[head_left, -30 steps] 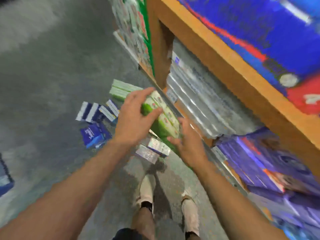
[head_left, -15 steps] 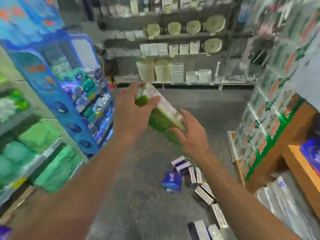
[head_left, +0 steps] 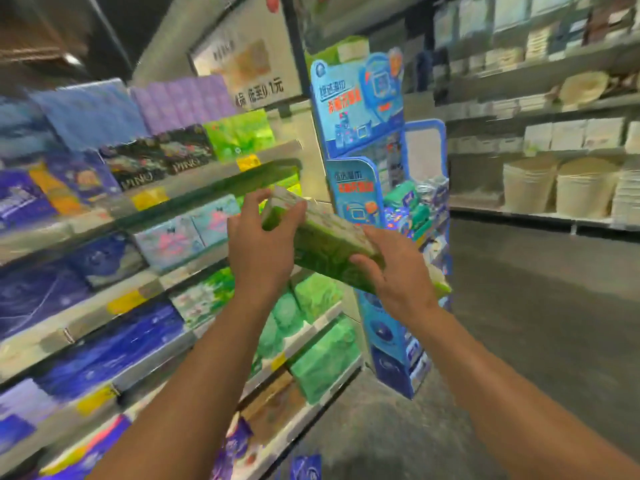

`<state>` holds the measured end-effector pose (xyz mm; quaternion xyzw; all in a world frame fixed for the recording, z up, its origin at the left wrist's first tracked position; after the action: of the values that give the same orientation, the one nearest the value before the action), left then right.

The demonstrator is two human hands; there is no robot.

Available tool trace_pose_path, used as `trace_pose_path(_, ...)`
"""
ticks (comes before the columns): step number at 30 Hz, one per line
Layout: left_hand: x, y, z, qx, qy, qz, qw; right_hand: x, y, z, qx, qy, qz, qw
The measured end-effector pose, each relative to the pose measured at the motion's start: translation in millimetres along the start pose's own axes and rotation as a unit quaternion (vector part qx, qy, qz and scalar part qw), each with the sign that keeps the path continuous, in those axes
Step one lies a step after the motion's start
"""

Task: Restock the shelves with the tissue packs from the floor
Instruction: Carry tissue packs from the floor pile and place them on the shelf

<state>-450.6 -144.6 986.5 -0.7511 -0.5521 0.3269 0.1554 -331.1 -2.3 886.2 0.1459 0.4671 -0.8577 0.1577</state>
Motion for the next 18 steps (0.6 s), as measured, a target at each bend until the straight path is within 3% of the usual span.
trace_pose_path(6, 43.9, -69.0, 65.0, 0.002, -0.019, -0.033, 0.999, 103.4, -74.4, -63.7, -0.01, -0.032, 0.067, 0.997)
trace_pose_path(13, 107.3, -147.6, 126.9, -0.021, -0.064, -0.109, 0.992, 211.4, -186.7, -141.4, -0.094, -0.062, 0.113, 0.987)
trace_pose_path(18, 130.1, -206.2, 175.7, -0.032, -0.126, -0.117, 0.985, 284.5, -277.5, -172.8, -0.166, -0.024, 0.135, 0.977)
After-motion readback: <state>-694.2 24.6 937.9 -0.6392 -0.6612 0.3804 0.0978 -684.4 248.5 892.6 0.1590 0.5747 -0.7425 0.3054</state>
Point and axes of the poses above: each hand's wrist, its own y-axis away from the middle knuckle, its own x-axis out of the palm, z = x × y, the point moved 1 cm from there along -y, towards the middle knuckle, and after that the axes turned 1 degree about -y, right-handed, at the moved point
